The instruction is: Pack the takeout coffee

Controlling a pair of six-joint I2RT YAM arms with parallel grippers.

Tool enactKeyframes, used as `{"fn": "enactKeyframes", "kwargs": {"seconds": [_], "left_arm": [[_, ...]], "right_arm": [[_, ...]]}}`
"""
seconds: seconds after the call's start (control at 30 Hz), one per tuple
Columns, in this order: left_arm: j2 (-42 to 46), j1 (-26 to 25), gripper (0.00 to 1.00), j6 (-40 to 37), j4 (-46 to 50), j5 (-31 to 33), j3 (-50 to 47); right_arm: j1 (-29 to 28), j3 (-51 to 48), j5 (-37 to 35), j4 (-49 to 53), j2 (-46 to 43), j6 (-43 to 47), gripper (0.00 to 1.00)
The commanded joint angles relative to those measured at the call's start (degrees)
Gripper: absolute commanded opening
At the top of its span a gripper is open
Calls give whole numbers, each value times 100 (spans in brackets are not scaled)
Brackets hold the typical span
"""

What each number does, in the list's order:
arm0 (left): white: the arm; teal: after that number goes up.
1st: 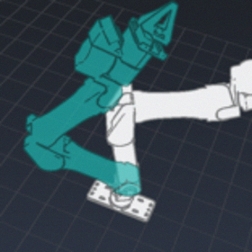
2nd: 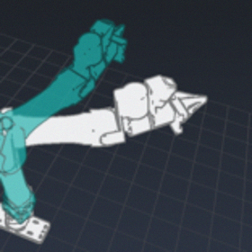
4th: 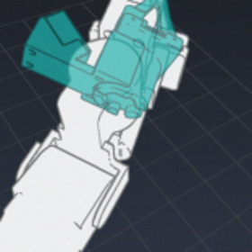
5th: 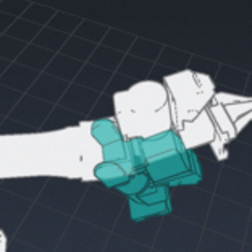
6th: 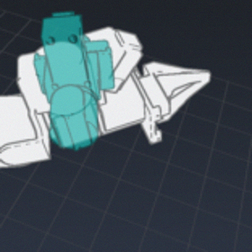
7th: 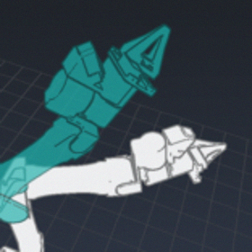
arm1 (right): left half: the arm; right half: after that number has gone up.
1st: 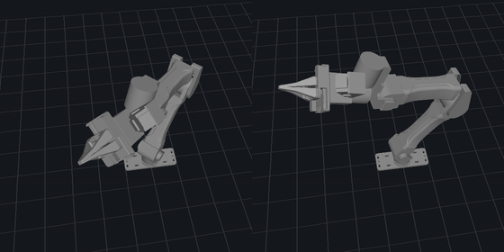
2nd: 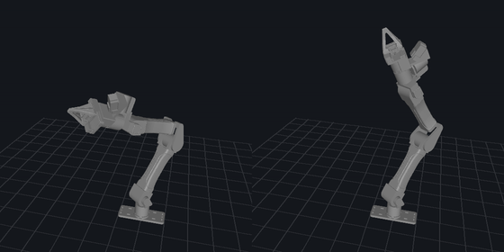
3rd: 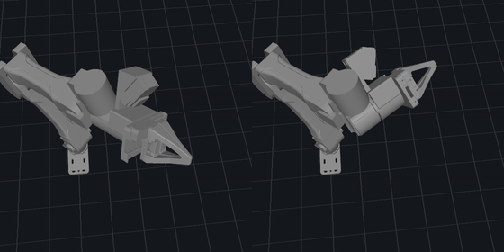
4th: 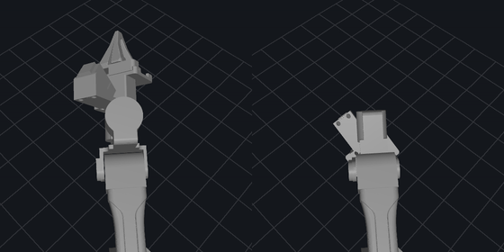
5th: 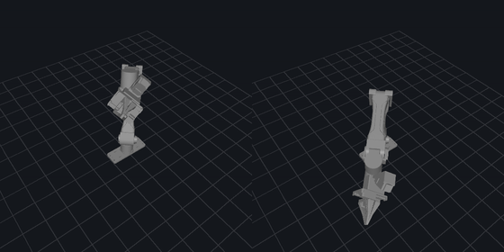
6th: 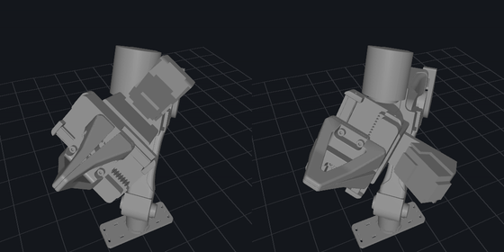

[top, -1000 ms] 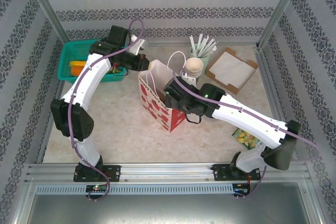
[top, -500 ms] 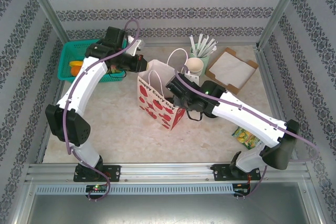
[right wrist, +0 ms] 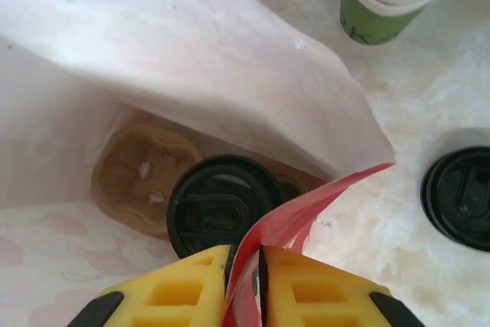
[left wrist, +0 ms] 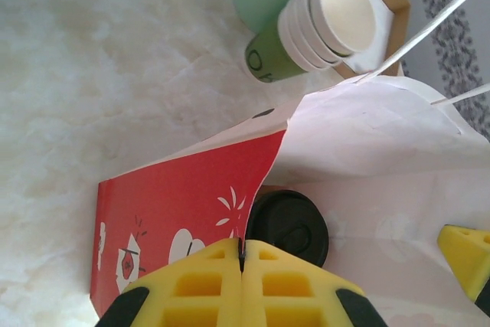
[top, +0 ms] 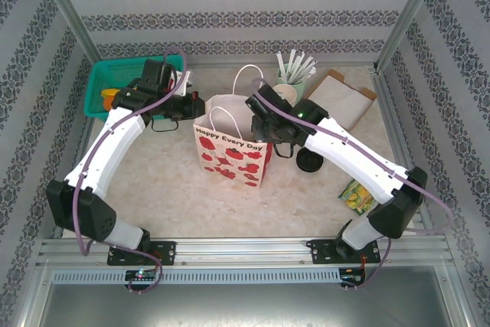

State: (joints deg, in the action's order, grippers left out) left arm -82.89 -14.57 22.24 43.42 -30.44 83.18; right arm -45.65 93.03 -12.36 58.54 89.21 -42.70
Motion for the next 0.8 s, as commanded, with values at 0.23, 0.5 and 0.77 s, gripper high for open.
{"fn": "enactKeyframes", "kwargs": {"seconds": [0.23, 0.5, 0.77], "left_arm": [[734, -37, 6, 1107, -1096, 911, -960], [504, -32, 7, 975, -1354, 1049, -832], [144, -21, 12, 715, -1160, 954, -435]], "right_arm": [[205, 951, 189, -474, 833, 1195, 18], [558, 732, 371, -1272, 874, 1507, 20], [799, 729, 507, -1353, 949, 1541, 22]]}}
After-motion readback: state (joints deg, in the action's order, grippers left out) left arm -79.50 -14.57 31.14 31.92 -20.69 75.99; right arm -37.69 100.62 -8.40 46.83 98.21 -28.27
